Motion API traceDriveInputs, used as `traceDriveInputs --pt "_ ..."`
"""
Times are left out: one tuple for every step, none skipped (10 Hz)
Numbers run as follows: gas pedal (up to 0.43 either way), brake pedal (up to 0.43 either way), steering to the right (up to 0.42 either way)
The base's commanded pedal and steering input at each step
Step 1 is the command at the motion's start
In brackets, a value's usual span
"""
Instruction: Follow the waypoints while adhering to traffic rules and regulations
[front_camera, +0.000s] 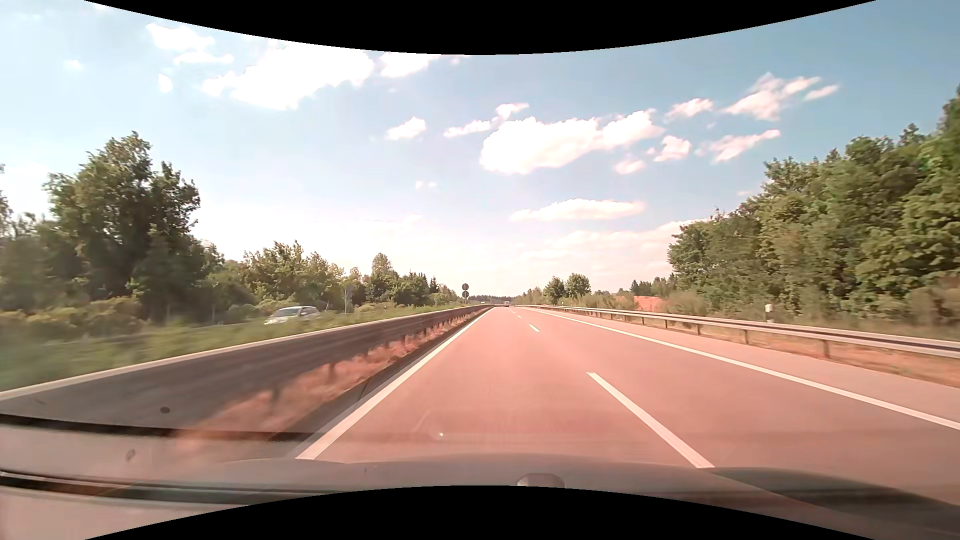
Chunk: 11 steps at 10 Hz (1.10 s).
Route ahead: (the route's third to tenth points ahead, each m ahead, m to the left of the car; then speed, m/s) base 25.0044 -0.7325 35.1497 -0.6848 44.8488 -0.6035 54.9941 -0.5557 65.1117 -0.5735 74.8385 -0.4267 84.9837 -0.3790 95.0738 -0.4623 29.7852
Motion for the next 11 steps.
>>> traceDriveInputs --pt "0.339 0.000 0.001" --pt "0.339 0.000 0.001" --pt "0.339 0.000 0.000" --pt "0.331 0.000 0.000" --pt "0.311 0.000 0.000" --pt "0.311 0.000 0.000" --pt "0.311 0.000 0.000" --pt "0.311 0.000 0.000" --pt "0.311 0.000 0.000" --pt "0.311 0.000 -0.001" --pt "0.311 0.000 -0.001"
